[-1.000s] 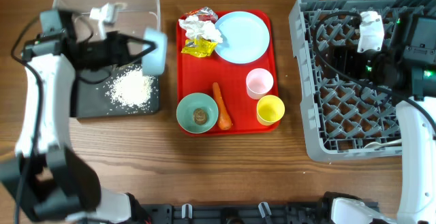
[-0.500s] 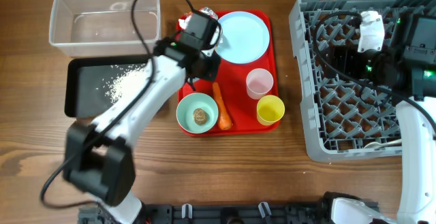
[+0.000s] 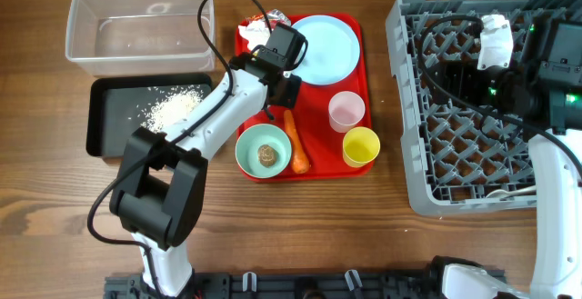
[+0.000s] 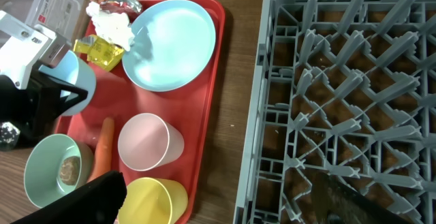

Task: Sort waste into correct bins and load items into the dishwasher rack
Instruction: 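Return the empty bowl to the red tray with the left gripper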

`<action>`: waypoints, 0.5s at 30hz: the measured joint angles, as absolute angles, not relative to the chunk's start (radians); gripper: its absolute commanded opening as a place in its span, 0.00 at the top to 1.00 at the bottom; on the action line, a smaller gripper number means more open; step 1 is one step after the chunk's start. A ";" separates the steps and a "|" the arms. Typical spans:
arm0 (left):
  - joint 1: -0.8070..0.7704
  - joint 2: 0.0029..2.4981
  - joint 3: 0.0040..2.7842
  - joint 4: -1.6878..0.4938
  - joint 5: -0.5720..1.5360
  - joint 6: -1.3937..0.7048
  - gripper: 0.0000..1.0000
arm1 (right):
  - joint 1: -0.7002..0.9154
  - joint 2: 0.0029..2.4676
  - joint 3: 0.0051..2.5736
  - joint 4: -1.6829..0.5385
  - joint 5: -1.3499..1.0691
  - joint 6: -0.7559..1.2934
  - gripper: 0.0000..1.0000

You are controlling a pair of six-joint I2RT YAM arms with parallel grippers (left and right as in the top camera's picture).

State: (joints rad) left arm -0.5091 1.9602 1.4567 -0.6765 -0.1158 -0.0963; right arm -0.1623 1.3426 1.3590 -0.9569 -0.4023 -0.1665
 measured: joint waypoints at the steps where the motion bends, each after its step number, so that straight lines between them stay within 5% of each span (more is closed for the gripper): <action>1: -0.510 1.960 1.457 -0.672 -0.116 -0.096 0.96 | -0.162 1.343 1.359 -0.957 -0.402 -0.167 0.11; 15: -0.537 2.031 1.457 -0.645 -0.107 -0.096 0.96 | -0.162 1.343 1.359 -0.957 -0.402 -0.167 0.11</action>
